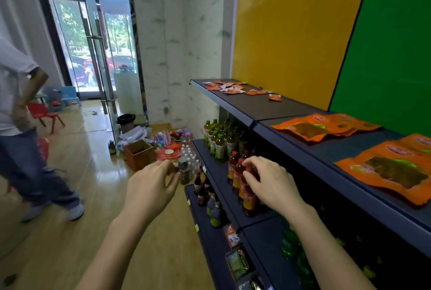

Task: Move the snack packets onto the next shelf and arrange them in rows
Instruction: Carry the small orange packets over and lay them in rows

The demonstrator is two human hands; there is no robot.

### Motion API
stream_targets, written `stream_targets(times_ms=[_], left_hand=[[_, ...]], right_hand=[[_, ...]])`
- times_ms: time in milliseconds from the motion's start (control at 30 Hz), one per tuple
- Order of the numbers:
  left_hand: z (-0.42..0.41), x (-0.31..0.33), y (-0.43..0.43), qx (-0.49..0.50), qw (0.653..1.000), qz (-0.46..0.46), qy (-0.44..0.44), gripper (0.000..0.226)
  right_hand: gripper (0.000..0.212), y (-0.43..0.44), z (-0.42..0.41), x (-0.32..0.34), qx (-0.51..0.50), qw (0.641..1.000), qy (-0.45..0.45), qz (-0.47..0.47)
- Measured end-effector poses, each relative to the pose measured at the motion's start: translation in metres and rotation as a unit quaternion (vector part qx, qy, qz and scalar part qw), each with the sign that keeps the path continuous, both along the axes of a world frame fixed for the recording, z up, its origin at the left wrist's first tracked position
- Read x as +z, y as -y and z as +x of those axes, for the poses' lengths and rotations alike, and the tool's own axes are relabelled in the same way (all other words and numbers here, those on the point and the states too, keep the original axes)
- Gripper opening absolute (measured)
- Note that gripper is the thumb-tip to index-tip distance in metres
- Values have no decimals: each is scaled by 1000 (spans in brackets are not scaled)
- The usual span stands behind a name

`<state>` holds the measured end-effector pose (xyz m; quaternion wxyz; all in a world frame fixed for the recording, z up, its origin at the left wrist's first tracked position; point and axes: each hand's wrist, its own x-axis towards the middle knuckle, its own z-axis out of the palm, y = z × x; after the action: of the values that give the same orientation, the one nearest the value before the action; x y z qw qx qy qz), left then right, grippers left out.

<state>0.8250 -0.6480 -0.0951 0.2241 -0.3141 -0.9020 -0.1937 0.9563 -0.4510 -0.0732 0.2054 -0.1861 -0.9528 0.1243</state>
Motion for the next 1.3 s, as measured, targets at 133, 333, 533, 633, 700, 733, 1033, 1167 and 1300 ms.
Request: stream_targets(times_ms=[133, 333, 533, 633, 700, 733, 1033, 1167, 1300], left_hand=[[-55, 13, -3, 44, 999, -6, -15, 22], [-135, -10, -4, 64, 998, -3, 19, 23], [-236, -34, -15, 51, 998, -25, 35, 24], [-294, -25, -23, 31, 999, -29, 31, 21], [-335, -15, -31, 5, 999, -32, 13, 20], [-354, -10, -36, -11, 999, -30, 4, 20], [-463, -11, -117, -136, 990, -21, 17, 26], [-507, -15, -157, -176, 984, -22, 7, 28], [-554, -4, -208, -202, 979, 18, -11, 26]], right_hand=[[29, -14, -61, 13, 22, 999, -18, 23], [29, -24, -144, -7, 43, 999, 7, 23], [29, -31, -241, -28, 21, 1000, 18, 8], [28, -37, -287, -22, -4, 1000, 10, 9], [28, -43, -318, -12, -26, 1000, -2, 10], [28, -47, -333, -6, -38, 999, -8, 10], [28, -99, -424, 29, -130, 991, -26, -3], [29, -133, -462, 30, -154, 988, -18, -2], [32, -186, -511, 45, -187, 982, -18, 4]])
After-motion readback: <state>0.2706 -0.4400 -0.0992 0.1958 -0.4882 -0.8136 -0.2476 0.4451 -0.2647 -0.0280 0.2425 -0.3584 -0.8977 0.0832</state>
